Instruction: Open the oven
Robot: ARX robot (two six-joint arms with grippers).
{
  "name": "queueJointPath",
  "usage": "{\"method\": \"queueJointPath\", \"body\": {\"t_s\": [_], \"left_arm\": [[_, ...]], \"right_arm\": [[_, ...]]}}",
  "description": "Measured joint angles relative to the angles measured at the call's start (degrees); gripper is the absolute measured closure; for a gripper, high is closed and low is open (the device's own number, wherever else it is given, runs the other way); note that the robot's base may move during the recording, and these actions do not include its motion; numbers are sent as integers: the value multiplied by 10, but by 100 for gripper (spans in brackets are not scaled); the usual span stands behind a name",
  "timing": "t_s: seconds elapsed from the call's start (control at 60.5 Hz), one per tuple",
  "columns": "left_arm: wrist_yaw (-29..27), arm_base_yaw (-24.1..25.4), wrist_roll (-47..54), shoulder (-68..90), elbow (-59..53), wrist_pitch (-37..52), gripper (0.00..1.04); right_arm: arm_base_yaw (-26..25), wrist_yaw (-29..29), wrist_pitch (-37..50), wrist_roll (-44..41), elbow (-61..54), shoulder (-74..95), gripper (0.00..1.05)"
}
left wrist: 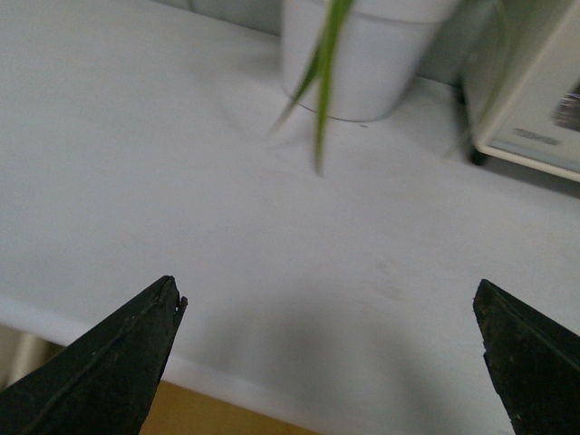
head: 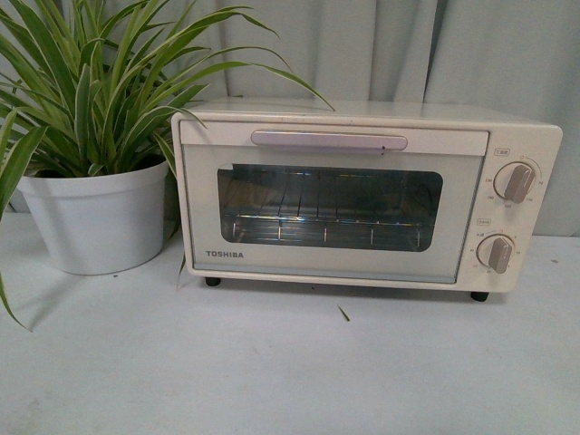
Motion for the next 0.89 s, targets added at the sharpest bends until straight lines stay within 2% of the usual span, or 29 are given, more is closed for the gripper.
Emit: {"method": "queueJointPath", "body": {"t_s": [0.066, 0.132, 0.364, 0.595, 0.893], "left_arm": [[8, -48, -56, 69, 29, 20, 6], [39, -85, -139, 156, 66, 46, 6], [127, -122, -357, 445, 161, 155, 6], [139, -143, -465, 627, 221, 243, 6], [134, -148, -520, 737, 279, 296, 6]], "right_arm": [[0, 0, 0, 0, 0, 0, 9], [0, 0, 0, 0, 0, 0, 9], [0, 0, 0, 0, 0, 0, 9], [0, 0, 0, 0, 0, 0, 9], [0, 0, 0, 0, 0, 0, 9]]}}
